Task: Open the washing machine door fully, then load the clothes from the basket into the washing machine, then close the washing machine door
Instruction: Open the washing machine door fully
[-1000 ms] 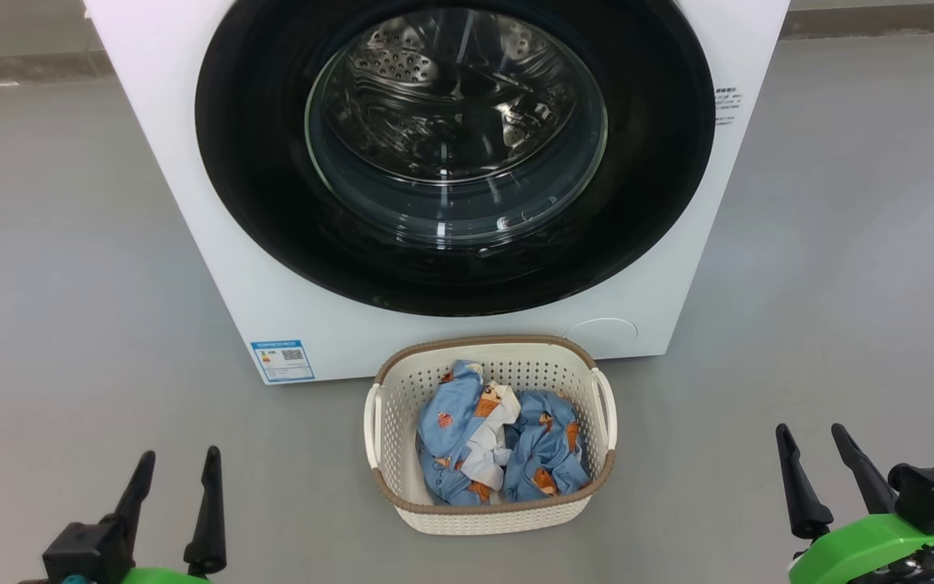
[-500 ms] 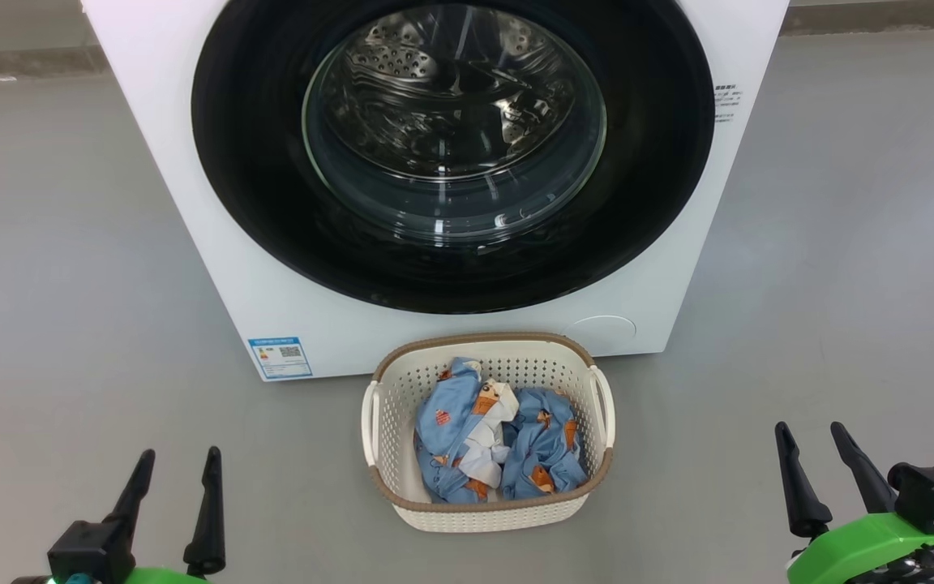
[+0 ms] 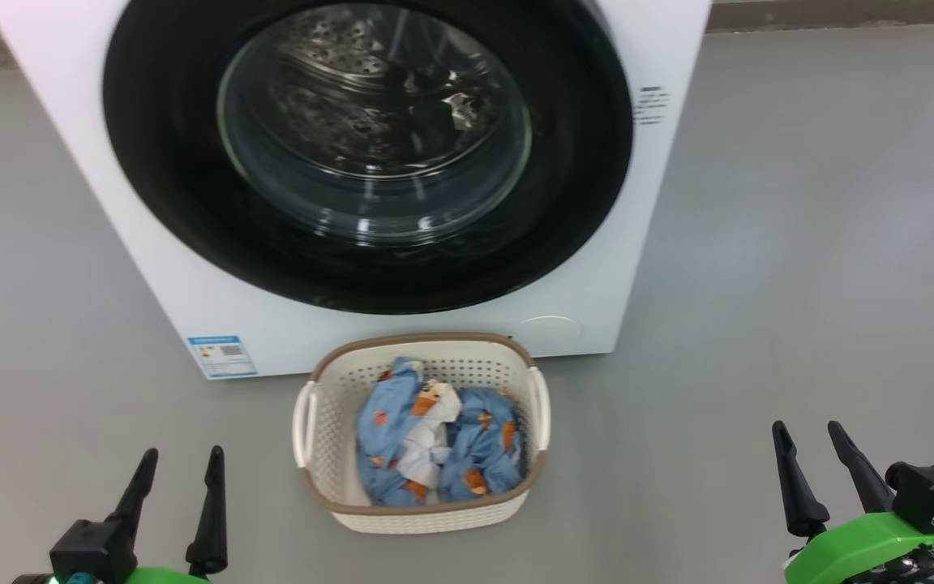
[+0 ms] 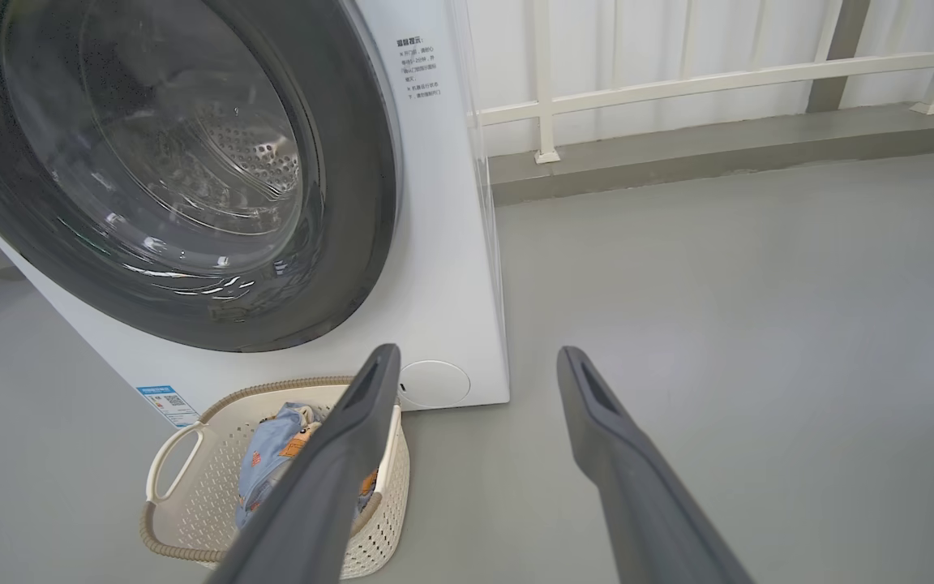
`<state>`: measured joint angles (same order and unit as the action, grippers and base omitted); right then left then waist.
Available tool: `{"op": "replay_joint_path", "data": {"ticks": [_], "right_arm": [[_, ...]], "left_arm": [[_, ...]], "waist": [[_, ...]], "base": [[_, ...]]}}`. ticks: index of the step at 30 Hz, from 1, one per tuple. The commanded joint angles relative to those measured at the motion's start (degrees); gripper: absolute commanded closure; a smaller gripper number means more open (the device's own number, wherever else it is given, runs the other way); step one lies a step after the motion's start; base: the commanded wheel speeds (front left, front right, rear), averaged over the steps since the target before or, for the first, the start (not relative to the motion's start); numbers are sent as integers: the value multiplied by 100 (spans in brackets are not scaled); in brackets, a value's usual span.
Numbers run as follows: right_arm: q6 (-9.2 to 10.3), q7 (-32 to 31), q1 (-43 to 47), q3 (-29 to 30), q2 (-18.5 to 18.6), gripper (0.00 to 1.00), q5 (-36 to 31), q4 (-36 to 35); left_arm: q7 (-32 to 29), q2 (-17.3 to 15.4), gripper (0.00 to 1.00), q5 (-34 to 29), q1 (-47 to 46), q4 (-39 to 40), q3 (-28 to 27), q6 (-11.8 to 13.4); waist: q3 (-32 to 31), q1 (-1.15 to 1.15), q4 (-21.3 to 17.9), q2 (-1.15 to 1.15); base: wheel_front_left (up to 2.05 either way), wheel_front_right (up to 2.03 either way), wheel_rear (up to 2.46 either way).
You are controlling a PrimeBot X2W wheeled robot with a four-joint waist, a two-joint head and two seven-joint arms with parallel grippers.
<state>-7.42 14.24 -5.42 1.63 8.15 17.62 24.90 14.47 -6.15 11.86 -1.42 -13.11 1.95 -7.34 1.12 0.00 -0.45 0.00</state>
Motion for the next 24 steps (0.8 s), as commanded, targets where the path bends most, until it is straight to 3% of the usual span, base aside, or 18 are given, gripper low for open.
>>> {"op": "replay_joint_path", "data": {"ticks": [1,14,24], "right_arm": [[-7,75,-210,-123,88,0,-31,-145],[-7,75,-220,-136,77,0,-32,-166],[-7,76,-243,-141,80,0,-2,-158]], "left_arm": [[52,-98,0,-54,-258,142,-179,-14],[52,-64,0,162,-263,273,-179,-14],[52,-92,0,211,-277,284,-138,-14]], "waist": [[5,0,1,0],[31,0,-22,0],[64,0,-43,0]], "base": [[123,123,-246],[117,116,-234],[50,50,-99]]}}
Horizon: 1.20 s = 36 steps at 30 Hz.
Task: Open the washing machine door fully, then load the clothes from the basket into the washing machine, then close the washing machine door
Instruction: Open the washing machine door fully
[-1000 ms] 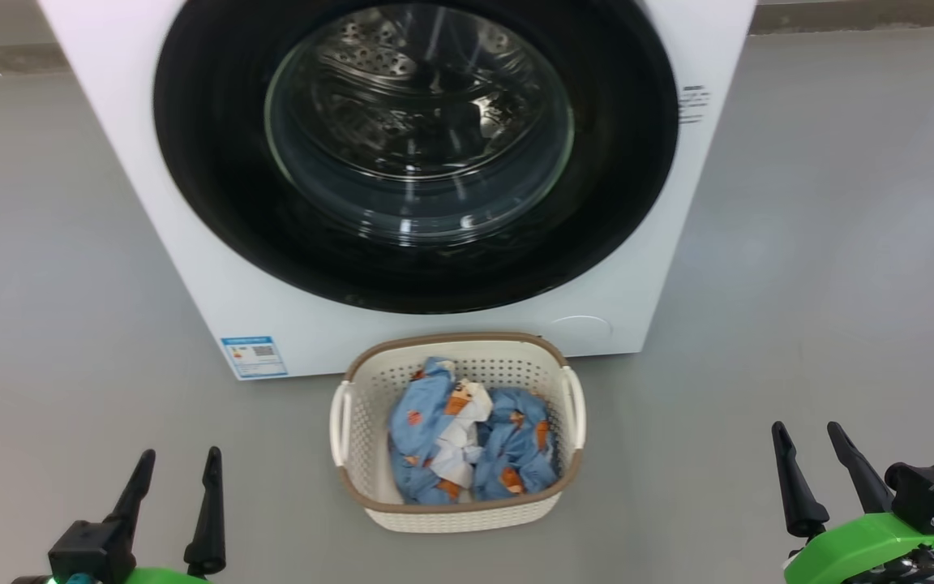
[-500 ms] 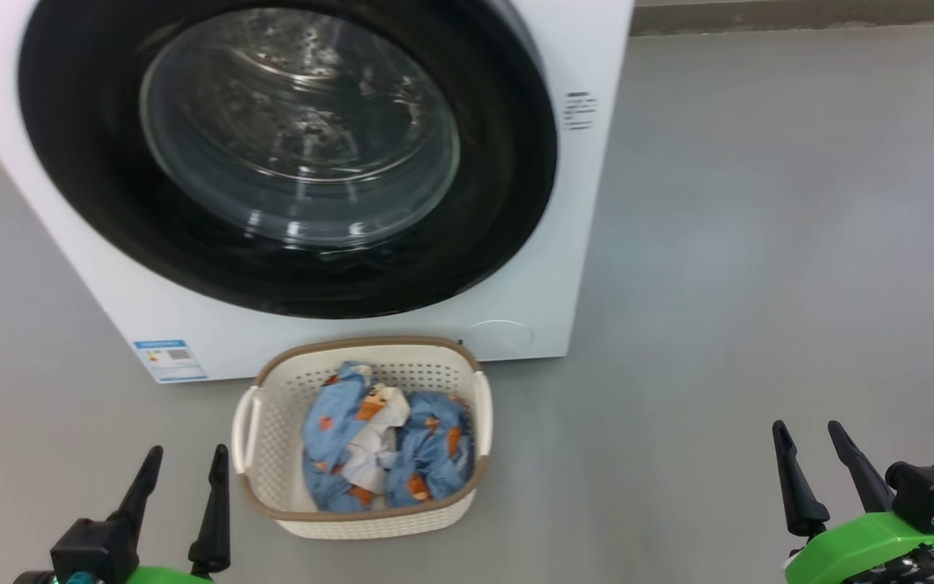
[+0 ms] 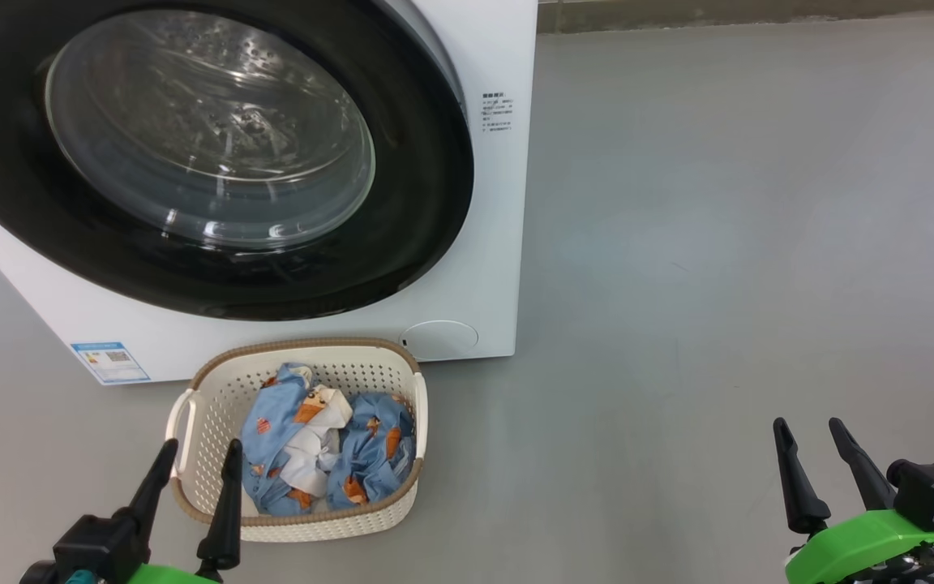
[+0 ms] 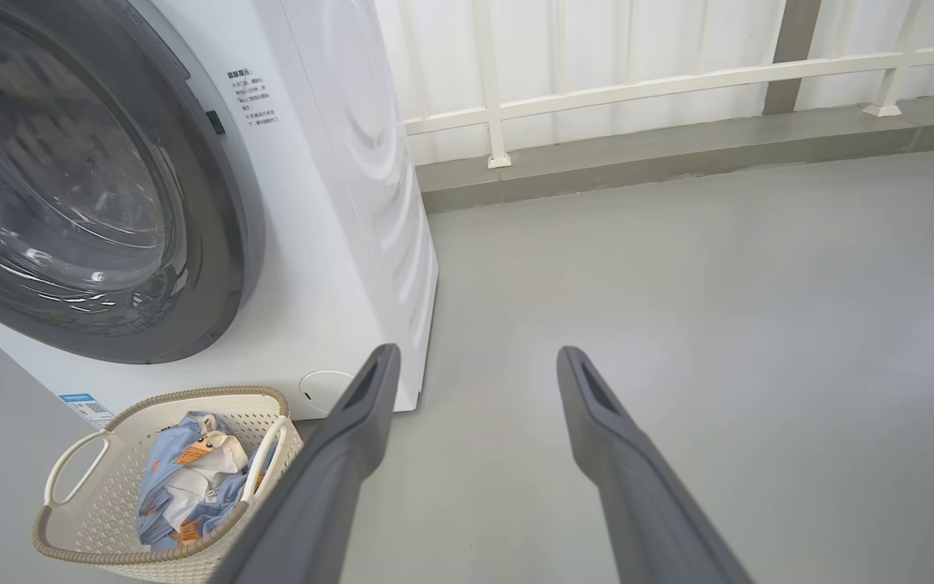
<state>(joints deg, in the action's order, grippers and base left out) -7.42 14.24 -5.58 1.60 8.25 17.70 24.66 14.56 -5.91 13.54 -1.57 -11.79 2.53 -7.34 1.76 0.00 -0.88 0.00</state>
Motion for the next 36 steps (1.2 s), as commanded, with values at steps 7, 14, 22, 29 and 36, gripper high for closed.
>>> {"op": "replay_joint_path", "data": {"ticks": [7,14,22,29,36], "right_arm": [[-7,76,-242,-166,68,0,7,-125],[-7,76,-402,-250,49,100,177,-144],[-7,76,-940,-335,-61,100,1100,-177],[-7,76,-1698,-496,13,100,2499,-274],[-7,70,-2369,-857,335,100,4265,-335]], "left_arm": [[44,-91,0,52,-254,143,-163,-14],[44,26,0,100,-214,147,-161,-14],[44,174,0,137,-242,192,-179,-14],[44,244,0,147,-409,227,-60,-14],[44,281,0,189,-615,230,48,-14]], "waist": [[6,0,10,0],[72,0,81,0],[238,0,243,0],[544,0,471,0],[849,0,718,0]], "base": [[1,1,-2],[0,0,0],[0,0,0],[0,0,0],[0,0,0]]}}
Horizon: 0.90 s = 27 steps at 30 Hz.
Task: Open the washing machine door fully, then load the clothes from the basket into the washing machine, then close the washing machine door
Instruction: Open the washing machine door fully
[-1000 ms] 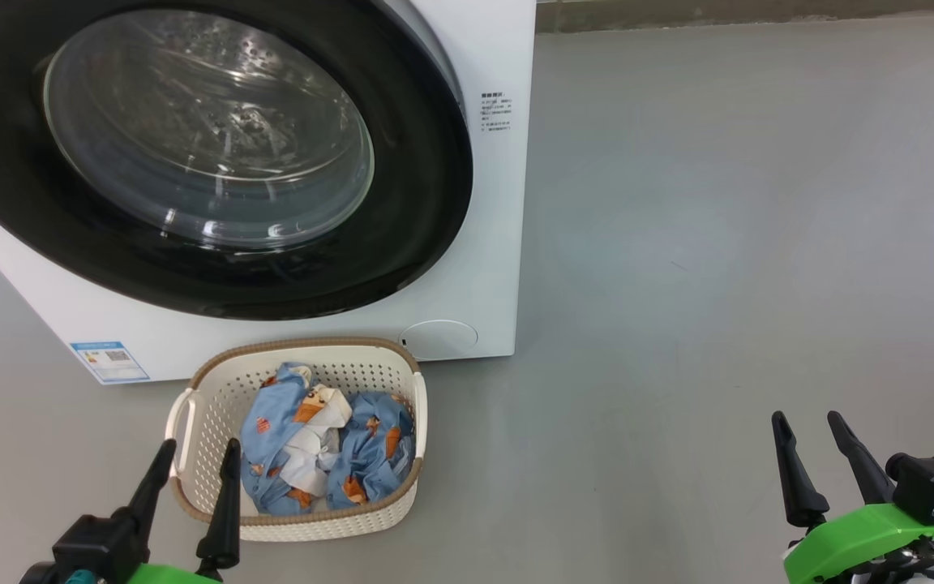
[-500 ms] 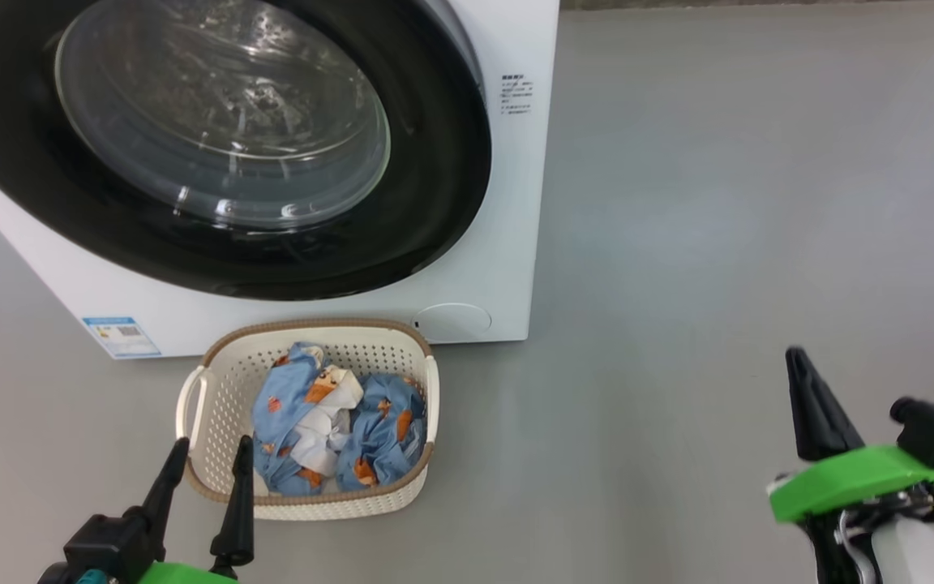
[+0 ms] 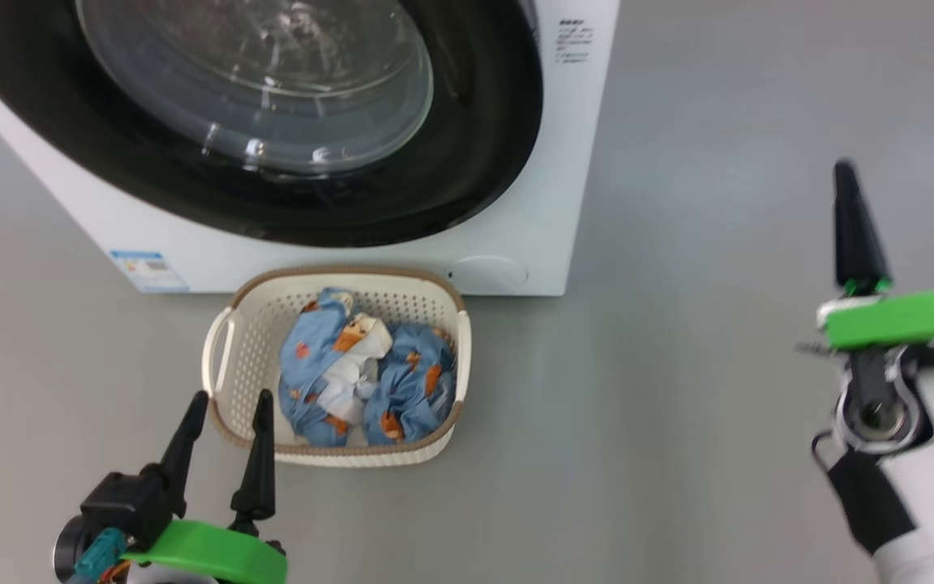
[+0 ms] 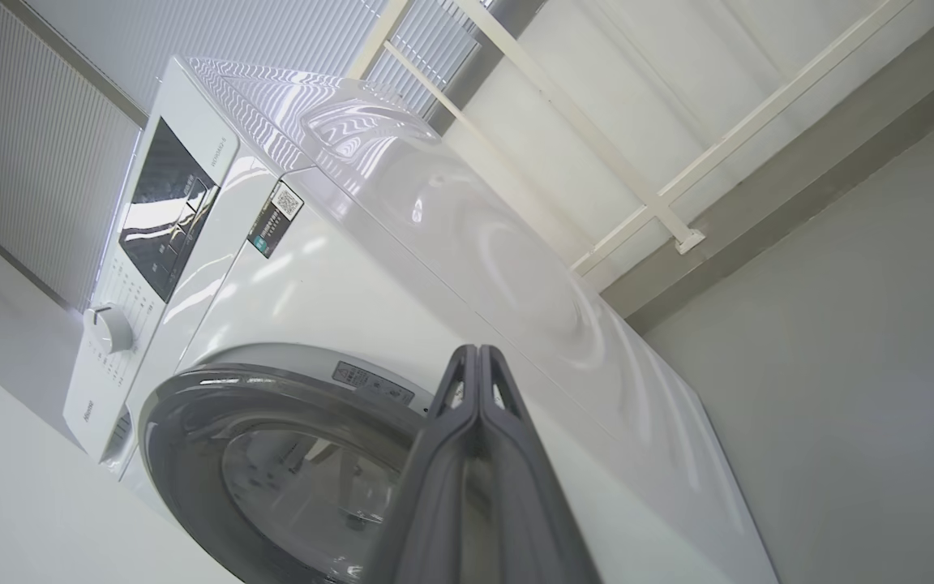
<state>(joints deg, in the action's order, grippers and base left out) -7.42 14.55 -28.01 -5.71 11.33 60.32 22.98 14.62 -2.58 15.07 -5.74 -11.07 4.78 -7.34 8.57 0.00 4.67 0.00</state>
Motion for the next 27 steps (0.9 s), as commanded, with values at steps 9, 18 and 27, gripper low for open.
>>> {"op": "replay_joint_path", "data": {"ticks": [9,18,27], "right_arm": [[-7,-636,-1018,-580,707,100,2068,-345],[-7,-1975,-1805,-684,1090,100,3086,-341],[-7,-3137,-2532,-730,1246,100,3354,-24]], "left_arm": [[38,-33,0,163,-469,197,-2,-14],[38,-31,0,308,-720,251,215,-14],[38,-31,0,419,-934,228,467,-14]], "waist": [[608,0,475,0],[1062,0,751,0],[1483,0,1010,0]], "base": [[0,0,0],[0,0,0],[0,0,0]]}}
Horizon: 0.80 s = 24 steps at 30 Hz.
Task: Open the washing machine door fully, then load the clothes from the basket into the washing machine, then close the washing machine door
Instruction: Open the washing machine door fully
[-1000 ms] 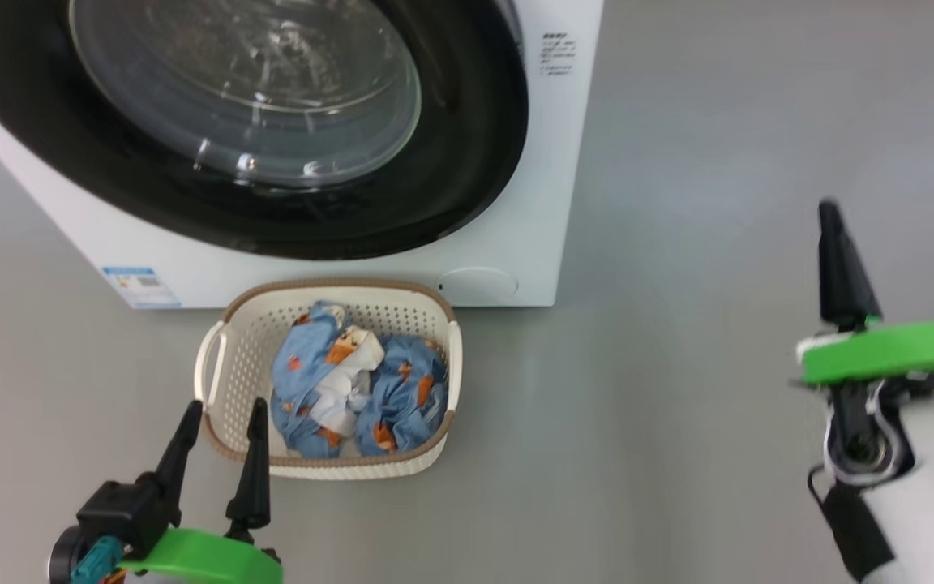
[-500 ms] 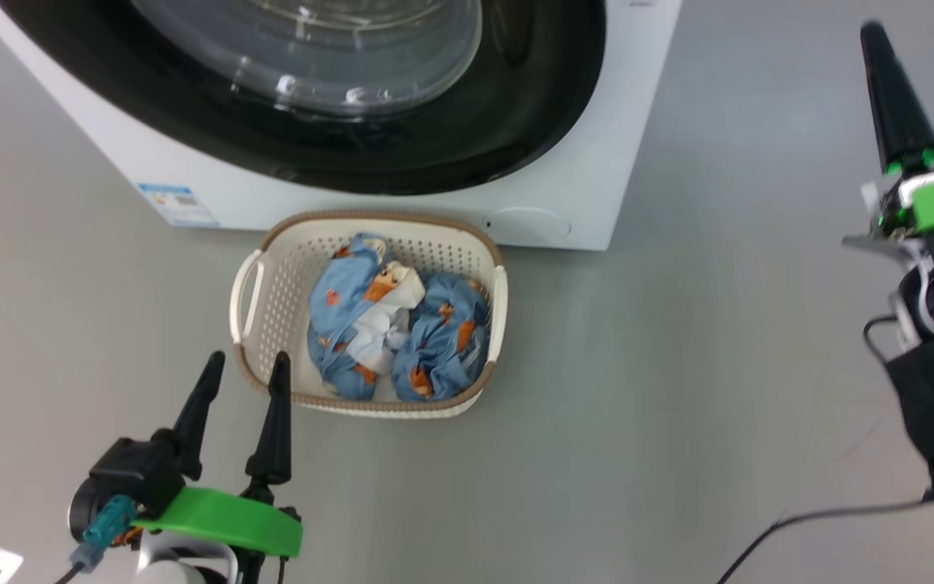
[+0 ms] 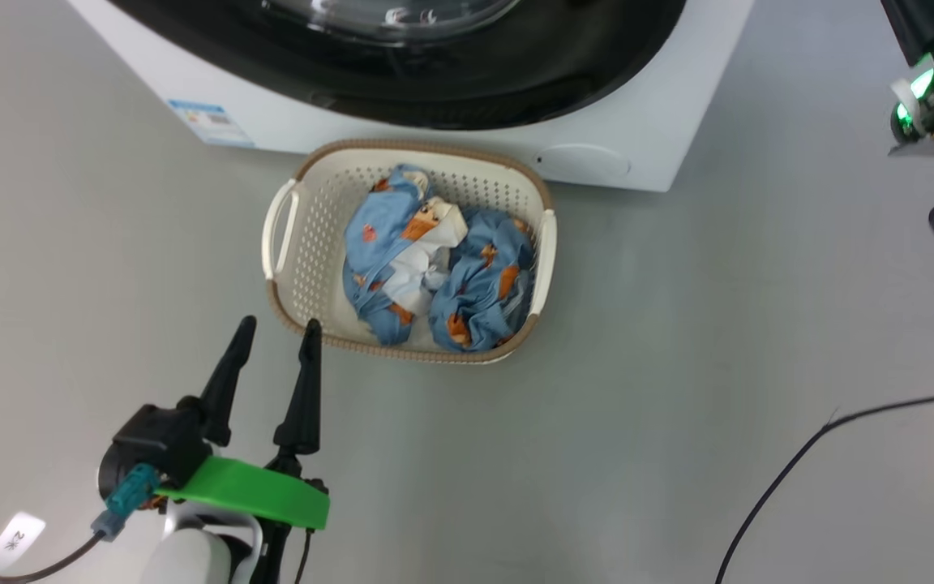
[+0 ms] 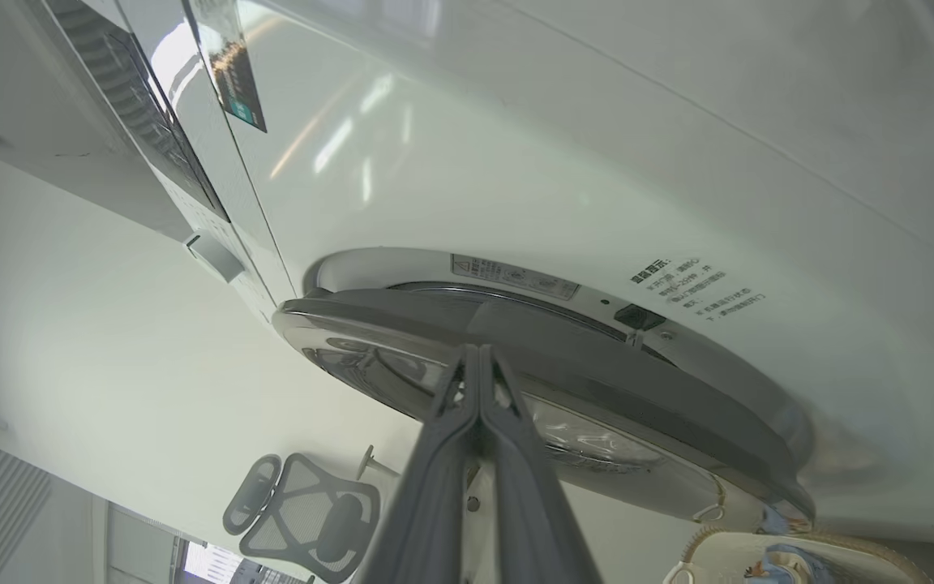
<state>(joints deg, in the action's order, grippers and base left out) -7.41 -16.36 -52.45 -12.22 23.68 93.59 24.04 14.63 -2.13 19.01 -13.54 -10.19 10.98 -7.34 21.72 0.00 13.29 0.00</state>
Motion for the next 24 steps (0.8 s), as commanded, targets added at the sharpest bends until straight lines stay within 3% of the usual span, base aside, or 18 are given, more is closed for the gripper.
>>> {"op": "replay_joint_path", "data": {"ticks": [1,7,24], "right_arm": [[-8,-156,-168,-90,17,100,34,-90],[-8,-559,-658,-138,24,100,-41,150],[-8,-835,-1805,-241,47,100,-423,668]], "left_arm": [[37,-76,0,41,-177,141,-127,-14],[37,-76,0,116,-310,179,-12,-14],[37,-75,0,370,-692,271,346,-14]], "waist": [[213,0,177,0],[474,0,301,0],[1138,0,646,0]], "base": [[0,0,0],[0,0,0],[0,0,0]]}}
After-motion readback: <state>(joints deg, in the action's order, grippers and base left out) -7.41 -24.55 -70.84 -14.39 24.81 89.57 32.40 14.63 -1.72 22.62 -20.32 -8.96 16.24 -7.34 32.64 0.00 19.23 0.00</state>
